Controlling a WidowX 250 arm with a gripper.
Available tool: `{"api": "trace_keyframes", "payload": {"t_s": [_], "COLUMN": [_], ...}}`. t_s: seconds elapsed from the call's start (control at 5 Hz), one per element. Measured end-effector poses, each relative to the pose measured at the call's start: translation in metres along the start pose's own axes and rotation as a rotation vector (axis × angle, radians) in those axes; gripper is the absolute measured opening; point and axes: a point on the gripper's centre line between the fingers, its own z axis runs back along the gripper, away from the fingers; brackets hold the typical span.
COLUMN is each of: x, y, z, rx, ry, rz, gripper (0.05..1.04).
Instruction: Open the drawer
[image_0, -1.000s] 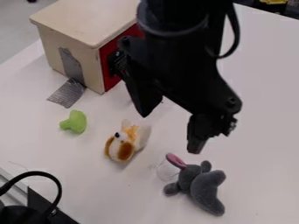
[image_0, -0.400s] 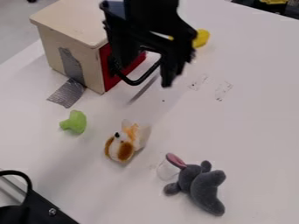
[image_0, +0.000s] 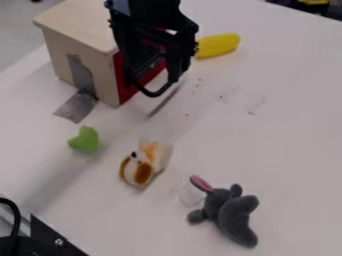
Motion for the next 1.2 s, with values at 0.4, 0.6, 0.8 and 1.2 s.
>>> {"api": "trace_keyframes", "payload": {"t_s": [0.4,0.6,0.8,1.2], "x": [0.024,0.037,0.041,0.042], "y": [0.021,0.027,0.03,0.027], "z": [-0.044,-0.062,-0.083,-0.11], "rx": [0.011,0.01,0.005,-0.033], "ry": [0.03,0.034,0.057,0.067], "rz": [-0.042,-0.057,-0.063,-0.043], "gripper": [0.999,0.999,0.999,0.836]}}
